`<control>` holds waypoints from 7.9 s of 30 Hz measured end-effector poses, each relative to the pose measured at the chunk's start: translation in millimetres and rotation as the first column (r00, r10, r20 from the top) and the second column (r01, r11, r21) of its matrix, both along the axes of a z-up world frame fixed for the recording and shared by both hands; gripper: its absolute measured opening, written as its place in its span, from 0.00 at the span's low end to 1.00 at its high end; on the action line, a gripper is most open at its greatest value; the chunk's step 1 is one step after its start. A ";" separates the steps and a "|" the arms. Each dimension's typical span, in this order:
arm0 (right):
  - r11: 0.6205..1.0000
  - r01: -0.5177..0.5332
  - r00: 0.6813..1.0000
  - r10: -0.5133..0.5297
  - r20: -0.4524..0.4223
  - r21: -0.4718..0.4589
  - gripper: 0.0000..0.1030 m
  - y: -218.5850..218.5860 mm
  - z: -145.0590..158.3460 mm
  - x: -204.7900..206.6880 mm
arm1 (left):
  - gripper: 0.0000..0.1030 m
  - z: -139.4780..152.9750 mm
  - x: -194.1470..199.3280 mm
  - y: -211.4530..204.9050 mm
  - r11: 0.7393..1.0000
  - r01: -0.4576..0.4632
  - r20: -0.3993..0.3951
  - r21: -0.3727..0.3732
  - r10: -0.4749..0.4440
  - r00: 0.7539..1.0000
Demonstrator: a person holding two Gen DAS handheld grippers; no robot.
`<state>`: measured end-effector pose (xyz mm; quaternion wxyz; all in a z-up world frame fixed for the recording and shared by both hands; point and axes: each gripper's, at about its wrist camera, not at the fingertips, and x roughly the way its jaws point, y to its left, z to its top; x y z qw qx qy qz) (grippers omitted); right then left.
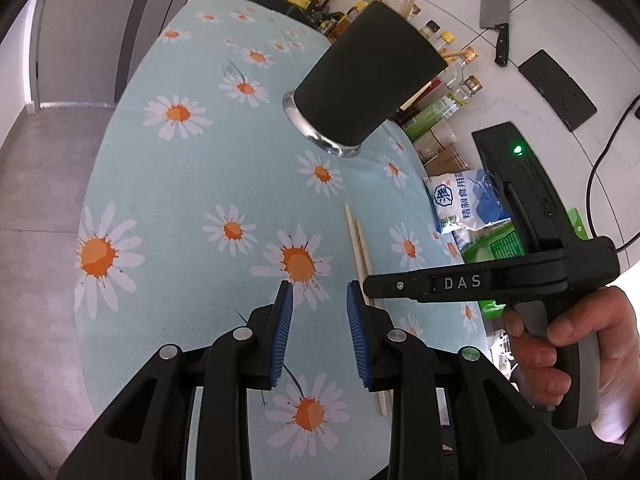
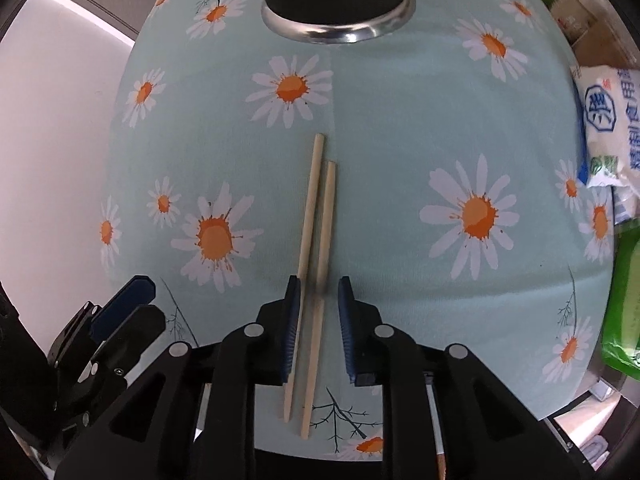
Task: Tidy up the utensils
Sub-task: 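Lower both open grippers over the last two wooden chopsticks on the cloth, then grasp one wooden chopstick with the right gripper while the left gripper grasps the other, then lift both chopsticks over the black holder and lower them inside, then open both grippers and pull them back away from the holder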
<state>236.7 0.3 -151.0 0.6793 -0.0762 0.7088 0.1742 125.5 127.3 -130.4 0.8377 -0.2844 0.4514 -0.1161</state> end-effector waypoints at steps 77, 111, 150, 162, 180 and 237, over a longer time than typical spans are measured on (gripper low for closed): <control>0.904 0.066 0.998 -0.055 -0.037 0.422 0.05 -142.6 52.8 37.7 | 0.26 -2.5 62.8 -111.6 0.937 0.145 -0.311 0.319 -0.041 0.950; 0.853 -0.072 0.997 0.074 0.017 0.517 0.05 -131.4 67.1 45.7 | 0.04 31.5 66.2 -104.1 0.923 0.045 -0.241 0.383 0.053 0.969; 0.716 -0.227 0.850 -0.184 0.493 0.660 0.06 -69.9 190.6 44.1 | 0.04 174.2 73.2 -26.4 0.990 0.033 0.363 0.139 -0.082 0.928; 0.729 -0.342 0.628 -0.293 0.721 0.594 0.05 -67.5 235.4 58.8 | 0.04 203.9 111.9 -20.4 0.984 -0.047 0.575 0.169 -0.059 0.816; 0.682 -0.305 0.544 -0.448 0.709 0.665 0.06 -78.2 230.8 141.5 | 0.04 201.7 184.6 3.7 0.993 -0.101 0.719 0.064 0.025 0.695; 0.817 -0.318 0.515 -0.277 0.811 0.481 0.95 -160.9 223.8 -9.5 | 0.92 189.1 26.7 -36.1 0.927 -0.253 0.611 0.277 0.033 0.791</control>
